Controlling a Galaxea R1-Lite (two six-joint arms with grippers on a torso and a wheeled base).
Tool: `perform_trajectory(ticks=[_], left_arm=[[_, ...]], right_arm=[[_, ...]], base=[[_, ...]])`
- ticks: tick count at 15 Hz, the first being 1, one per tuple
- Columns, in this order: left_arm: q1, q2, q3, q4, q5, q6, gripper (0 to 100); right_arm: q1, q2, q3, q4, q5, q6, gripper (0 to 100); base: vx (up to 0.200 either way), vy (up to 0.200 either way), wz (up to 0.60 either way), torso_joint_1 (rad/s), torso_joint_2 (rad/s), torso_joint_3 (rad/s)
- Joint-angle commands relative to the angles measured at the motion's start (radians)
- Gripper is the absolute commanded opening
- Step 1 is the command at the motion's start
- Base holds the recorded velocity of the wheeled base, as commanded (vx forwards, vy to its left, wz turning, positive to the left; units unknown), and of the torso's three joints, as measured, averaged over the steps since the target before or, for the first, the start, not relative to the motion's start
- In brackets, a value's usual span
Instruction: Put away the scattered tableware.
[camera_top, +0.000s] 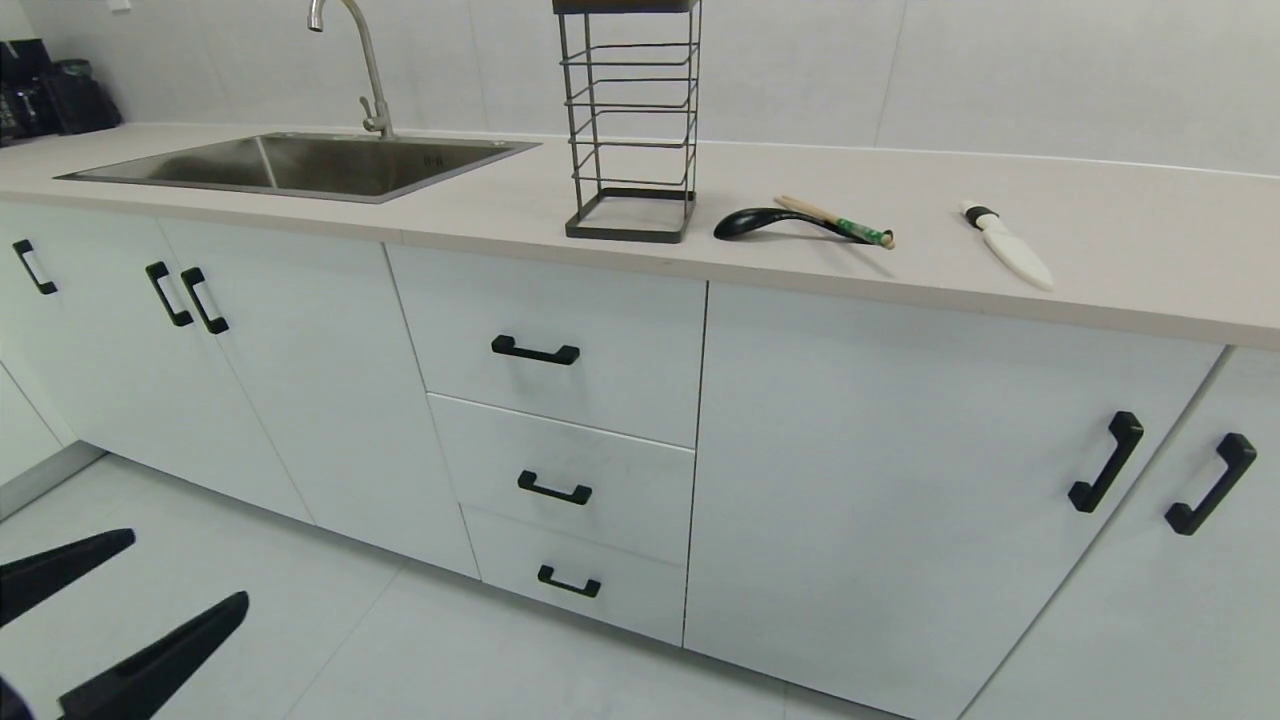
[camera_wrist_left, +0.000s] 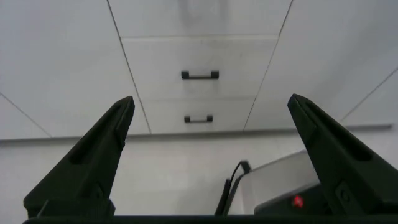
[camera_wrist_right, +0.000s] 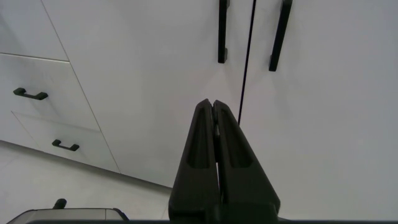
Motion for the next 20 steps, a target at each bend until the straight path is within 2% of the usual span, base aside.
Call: perform_trajectory(ticks=[1,2,3,6,7,8,9,10,11,12,13,14,15,16,19,20], left_arm=[[-0.003,0.177,0.001,-0.008,-0.006,0.090,100],[-0.003,0.197,0.001,-0.008,-0.008,0.121,100],[-0.003,0.237,0.001,-0.008,-0.008,0.177,100],[0.008,0.351,0.002,-0.005,-0.008,0.294,100],[0.008,0.354,0.002,-0.005,-0.008,0.297,100],[0.014,0.421,0.001,-0.005,-0.008,0.377,100],[0.014,0.458,0.002,-0.005,-0.010,0.432,100],[0.014,0.478,0.002,-0.004,-0.010,0.466,100],[0.014,0.538,0.002,-0.008,-0.010,0.552,100],[0.012,0.567,-0.007,-0.010,-0.010,0.602,100],[0.009,0.582,-0.014,-0.010,-0.010,0.638,100],[0.008,0.607,-0.039,-0.008,-0.010,0.707,100],[0.011,0.622,-0.048,-0.010,-0.010,0.743,100],[0.014,0.630,-0.050,-0.010,-0.010,0.762,100],[0.017,0.634,-0.050,-0.008,-0.023,0.782,100],[0.009,0.654,-0.057,-0.010,-0.025,0.805,100]], right_arm=[[0.000,0.001,0.000,0.000,0.000,0.000,0],[0.000,0.001,0.000,0.000,0.000,0.000,0],[0.000,0.001,0.000,0.000,0.000,0.000,0],[0.000,0.001,0.000,0.000,0.000,0.000,0],[0.000,0.001,0.001,0.000,0.000,0.000,0],[0.000,0.001,0.000,0.000,0.000,0.000,0],[0.000,0.001,0.000,0.000,0.000,0.000,0],[0.000,0.001,0.000,0.000,0.000,0.000,0],[0.000,0.001,0.000,0.000,0.000,0.000,0],[0.000,0.001,0.000,0.000,0.000,0.000,0],[0.000,0.001,0.000,0.000,0.000,0.000,0],[0.000,0.001,0.000,0.000,0.000,0.000,0],[0.000,0.001,0.000,0.000,0.000,0.000,0],[0.000,0.001,0.000,0.000,0.000,0.000,0],[0.000,0.001,0.000,0.000,0.000,0.000,0],[0.000,0.001,0.000,0.000,0.000,0.000,0]], base=[[0.000,0.000,0.00,0.000,0.00,0.000],[0.000,0.000,0.00,0.000,0.00,0.000],[0.000,0.000,0.00,0.000,0.00,0.000],[0.000,0.000,0.00,0.000,0.00,0.000],[0.000,0.000,0.00,0.000,0.00,0.000],[0.000,0.000,0.00,0.000,0.00,0.000],[0.000,0.000,0.00,0.000,0.00,0.000],[0.000,0.000,0.00,0.000,0.00,0.000],[0.000,0.000,0.00,0.000,0.00,0.000],[0.000,0.000,0.00,0.000,0.00,0.000],[0.000,0.000,0.00,0.000,0.00,0.000],[0.000,0.000,0.00,0.000,0.00,0.000],[0.000,0.000,0.00,0.000,0.00,0.000],[0.000,0.000,0.00,0.000,0.00,0.000],[0.000,0.000,0.00,0.000,0.00,0.000],[0.000,0.000,0.00,0.000,0.00,0.000]])
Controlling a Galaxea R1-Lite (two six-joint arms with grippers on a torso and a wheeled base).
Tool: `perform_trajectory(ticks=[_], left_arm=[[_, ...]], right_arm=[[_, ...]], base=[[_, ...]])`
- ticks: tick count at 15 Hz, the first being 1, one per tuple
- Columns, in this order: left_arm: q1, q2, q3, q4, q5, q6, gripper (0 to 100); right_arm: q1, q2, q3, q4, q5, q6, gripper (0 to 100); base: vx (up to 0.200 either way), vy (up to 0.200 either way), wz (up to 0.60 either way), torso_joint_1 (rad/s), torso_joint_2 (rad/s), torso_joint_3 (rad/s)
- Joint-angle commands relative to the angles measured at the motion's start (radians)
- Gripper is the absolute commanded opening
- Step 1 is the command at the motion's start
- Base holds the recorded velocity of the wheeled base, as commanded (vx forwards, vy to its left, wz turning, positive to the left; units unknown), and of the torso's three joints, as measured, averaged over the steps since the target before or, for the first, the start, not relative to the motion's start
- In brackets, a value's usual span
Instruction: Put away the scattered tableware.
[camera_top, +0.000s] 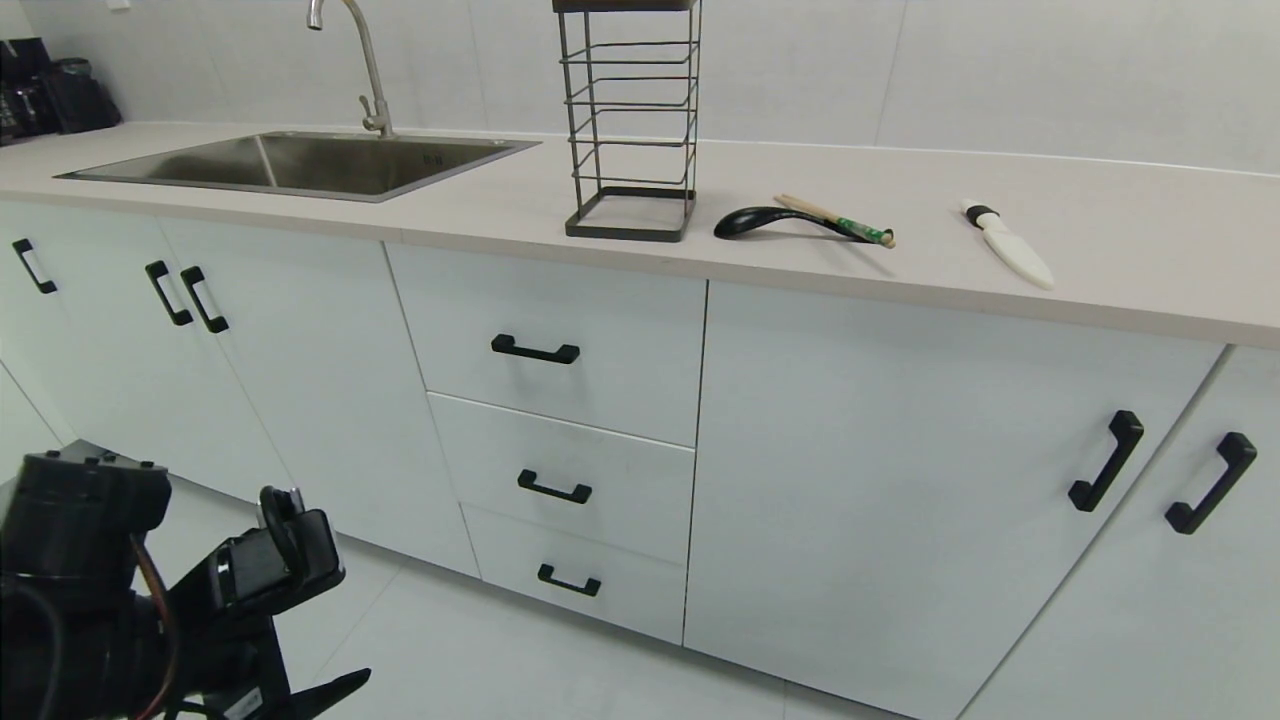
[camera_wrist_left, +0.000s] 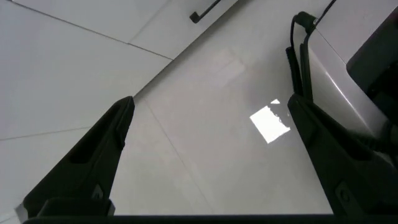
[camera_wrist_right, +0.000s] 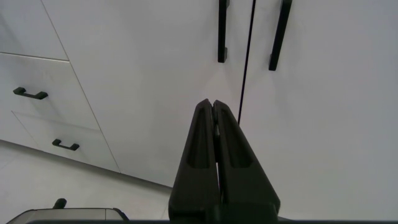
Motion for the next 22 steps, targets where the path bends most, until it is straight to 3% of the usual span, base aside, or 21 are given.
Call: perform_trajectory(ticks=[1,3,4,6,9,12,13,16,22], left_arm=[[-0.013,0.052,-0.019,-0.001,-0.006,0.053,100],[-0.013,0.133,-0.062,-0.035,-0.009,0.165,100],[-0.013,0.173,-0.073,-0.062,-0.019,0.197,100],[-0.022,0.262,-0.106,-0.098,-0.044,0.214,100],[-0.028,0.417,-0.218,-0.102,-0.171,0.223,100],[-0.029,0.586,-0.382,-0.090,-0.193,0.390,100],[-0.031,0.632,-0.416,-0.089,-0.194,0.422,100],[-0.034,0.696,-0.448,-0.095,-0.193,0.430,100],[-0.071,0.873,-0.645,-0.099,-0.194,0.433,100]], right_arm=[[0.000,0.001,0.000,0.000,0.000,0.000,0],[0.000,0.001,0.000,0.000,0.000,0.000,0],[0.000,0.001,0.000,0.000,0.000,0.000,0],[0.000,0.001,0.000,0.000,0.000,0.000,0],[0.000,0.001,0.002,0.000,0.000,0.000,0],[0.000,0.001,0.000,0.000,0.000,0.000,0],[0.000,0.001,0.000,0.000,0.000,0.000,0],[0.000,0.001,0.000,0.000,0.000,0.000,0],[0.000,0.001,0.000,0.000,0.000,0.000,0]], base=[[0.000,0.000,0.00,0.000,0.00,0.000],[0.000,0.000,0.00,0.000,0.00,0.000],[0.000,0.000,0.00,0.000,0.00,0.000],[0.000,0.000,0.00,0.000,0.00,0.000],[0.000,0.000,0.00,0.000,0.00,0.000],[0.000,0.000,0.00,0.000,0.00,0.000],[0.000,0.000,0.00,0.000,0.00,0.000],[0.000,0.000,0.00,0.000,0.00,0.000],[0.000,0.000,0.00,0.000,0.00,0.000]])
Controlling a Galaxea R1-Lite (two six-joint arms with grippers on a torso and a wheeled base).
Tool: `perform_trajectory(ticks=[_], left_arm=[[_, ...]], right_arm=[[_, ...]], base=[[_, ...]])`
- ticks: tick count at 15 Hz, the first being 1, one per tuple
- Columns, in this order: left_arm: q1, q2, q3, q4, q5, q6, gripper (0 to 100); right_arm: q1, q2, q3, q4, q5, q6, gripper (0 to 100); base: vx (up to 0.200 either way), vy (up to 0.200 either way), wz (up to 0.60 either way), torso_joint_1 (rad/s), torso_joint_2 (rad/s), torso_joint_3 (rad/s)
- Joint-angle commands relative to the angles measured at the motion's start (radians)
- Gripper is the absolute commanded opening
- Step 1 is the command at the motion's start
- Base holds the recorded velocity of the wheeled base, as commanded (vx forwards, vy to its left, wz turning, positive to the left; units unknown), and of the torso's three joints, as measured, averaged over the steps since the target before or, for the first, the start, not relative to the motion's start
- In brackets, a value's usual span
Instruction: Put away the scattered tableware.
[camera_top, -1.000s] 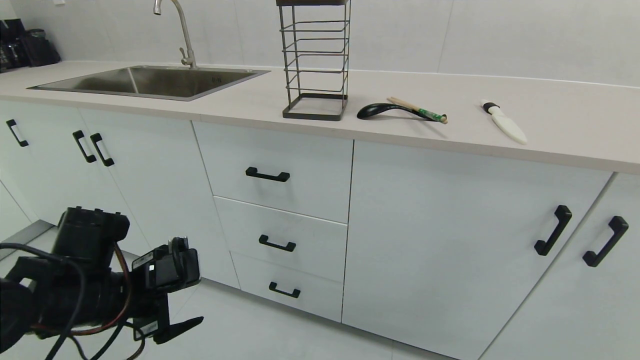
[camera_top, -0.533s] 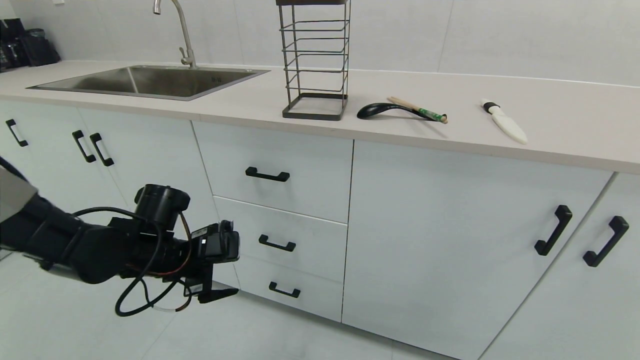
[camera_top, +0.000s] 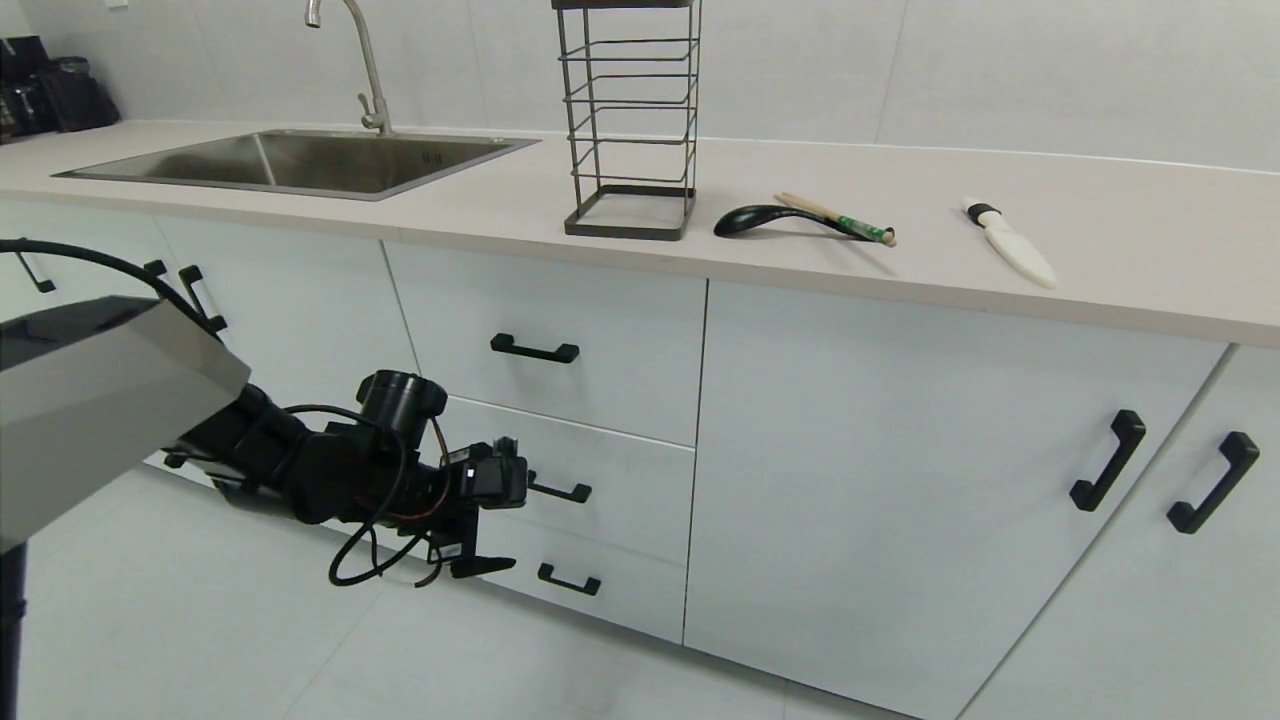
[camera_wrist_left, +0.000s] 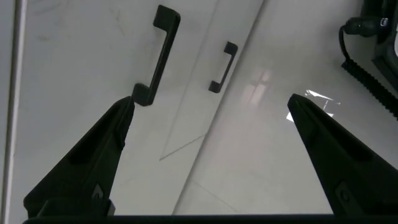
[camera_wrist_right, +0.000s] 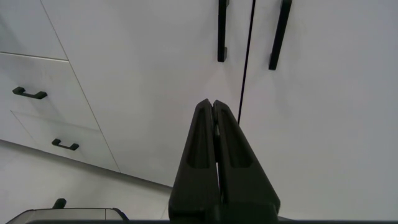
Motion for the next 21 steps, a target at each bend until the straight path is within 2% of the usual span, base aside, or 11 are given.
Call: perform_trajectory(ticks=[1,2,3,4,12,21], left_arm=[[-0.014,0.113,-0.094,-0.002,-0.001,0.003,100],[-0.014,0.151,-0.139,-0.002,-0.001,0.011,100],[-0.014,0.157,-0.145,-0.002,-0.001,0.012,100],[-0.008,0.200,-0.202,0.001,-0.003,0.034,100],[-0.009,0.303,-0.288,0.002,-0.014,0.034,100],[-0.012,0.381,-0.343,-0.001,-0.015,0.034,100]], right_arm=[[0.000,0.001,0.000,0.000,0.000,0.000,0],[0.000,0.001,0.000,0.000,0.000,0.000,0],[0.000,0.001,0.001,0.000,0.000,0.000,0],[0.000,0.001,0.000,0.000,0.000,0.000,0],[0.000,0.001,0.000,0.000,0.000,0.000,0],[0.000,0.001,0.000,0.000,0.000,0.000,0]], base=[[0.000,0.000,0.00,0.000,0.00,0.000],[0.000,0.000,0.00,0.000,0.00,0.000],[0.000,0.000,0.00,0.000,0.00,0.000],[0.000,0.000,0.00,0.000,0.00,0.000],[0.000,0.000,0.00,0.000,0.00,0.000],[0.000,0.000,0.00,0.000,0.00,0.000]])
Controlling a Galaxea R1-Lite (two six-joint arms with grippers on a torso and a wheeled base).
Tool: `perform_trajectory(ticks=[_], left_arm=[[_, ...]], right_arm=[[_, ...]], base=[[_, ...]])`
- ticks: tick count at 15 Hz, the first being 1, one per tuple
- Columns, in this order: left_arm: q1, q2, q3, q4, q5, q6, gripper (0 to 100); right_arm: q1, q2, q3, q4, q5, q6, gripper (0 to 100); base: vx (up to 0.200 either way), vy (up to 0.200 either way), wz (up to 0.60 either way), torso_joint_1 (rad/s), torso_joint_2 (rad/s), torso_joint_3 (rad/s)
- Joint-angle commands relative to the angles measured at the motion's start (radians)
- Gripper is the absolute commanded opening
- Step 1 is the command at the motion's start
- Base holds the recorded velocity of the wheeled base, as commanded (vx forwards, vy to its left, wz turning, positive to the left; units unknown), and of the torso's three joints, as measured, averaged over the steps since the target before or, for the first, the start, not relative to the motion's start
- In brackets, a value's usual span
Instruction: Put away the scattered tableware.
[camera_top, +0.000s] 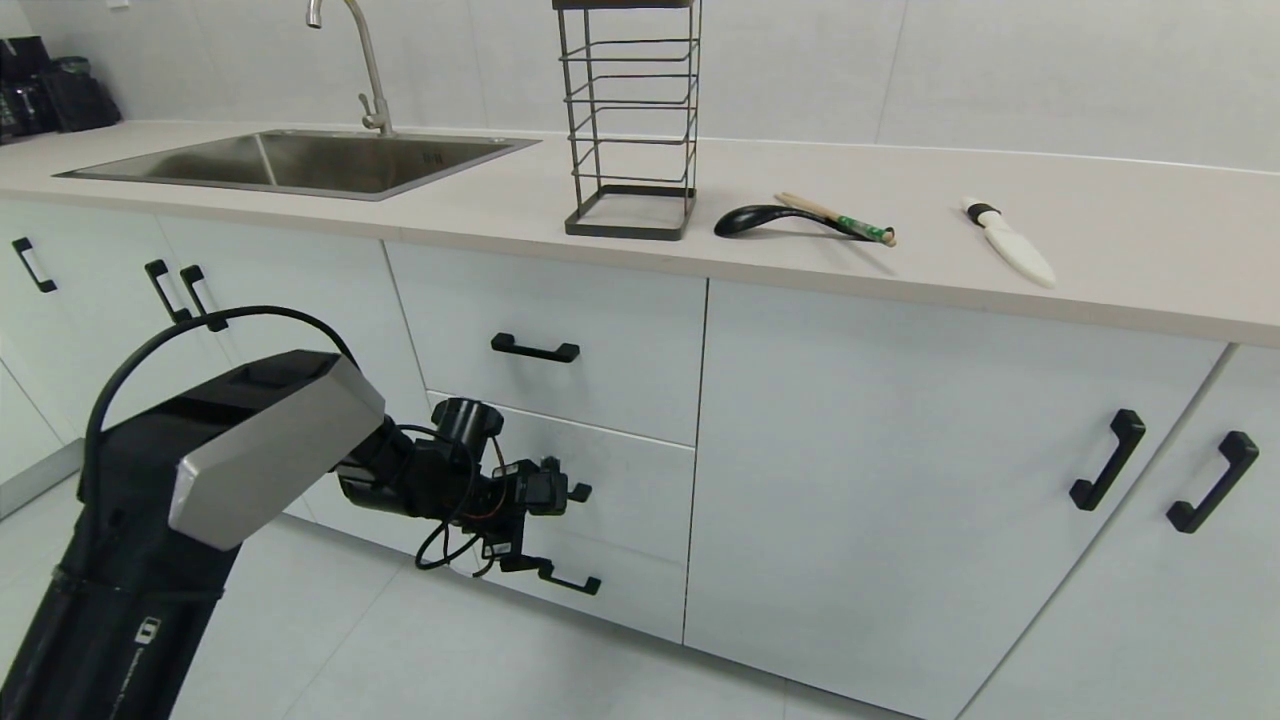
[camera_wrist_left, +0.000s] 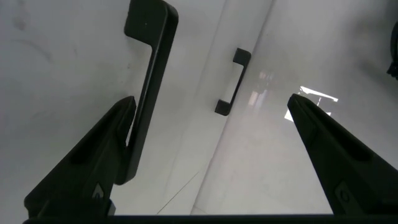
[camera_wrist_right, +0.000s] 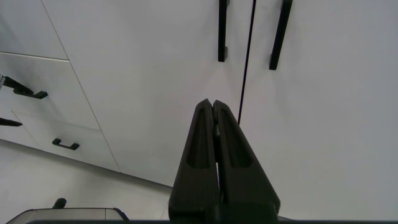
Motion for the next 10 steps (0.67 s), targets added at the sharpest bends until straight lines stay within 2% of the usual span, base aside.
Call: perform_trajectory(ticks=[1,10], left_arm=[[0.003,0.014,-0.006,-0.003,0.000,0.001,100],[-0.013,-0.001,0.093,0.046,-0.017,0.004,100]], right_arm=[[0.000,0.001,0.000,0.000,0.000,0.000,0],[0.000,0.001,0.000,0.000,0.000,0.000,0]], base=[[0.000,0.000,0.00,0.000,0.00,0.000],[0.000,0.000,0.00,0.000,0.00,0.000]])
